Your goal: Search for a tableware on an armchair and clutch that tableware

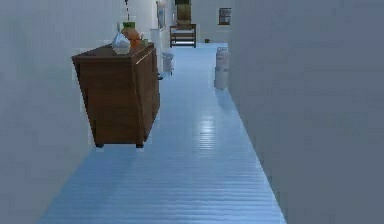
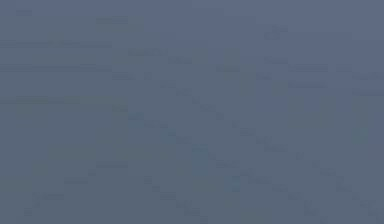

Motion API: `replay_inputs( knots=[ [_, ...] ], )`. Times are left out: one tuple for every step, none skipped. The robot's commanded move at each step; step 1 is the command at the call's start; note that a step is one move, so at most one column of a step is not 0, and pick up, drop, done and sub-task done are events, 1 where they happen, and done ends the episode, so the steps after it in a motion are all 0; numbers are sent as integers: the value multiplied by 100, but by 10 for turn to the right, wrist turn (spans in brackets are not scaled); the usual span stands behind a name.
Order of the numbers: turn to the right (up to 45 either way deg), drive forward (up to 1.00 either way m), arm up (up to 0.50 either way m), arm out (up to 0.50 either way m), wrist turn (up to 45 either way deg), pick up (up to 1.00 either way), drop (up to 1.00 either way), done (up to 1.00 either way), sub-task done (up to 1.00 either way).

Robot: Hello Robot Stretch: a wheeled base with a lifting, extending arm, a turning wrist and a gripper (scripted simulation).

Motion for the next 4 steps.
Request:
replay_inputs(
  knots=[
    [0,100,0,0,0,0,0,0,0],
    [0,100,0,0,0,0,0,0,0],
    [0,100,0,0,0,0,0,0,0],
    [0,100,0,0,0,0,0,0,0]
  ],
)
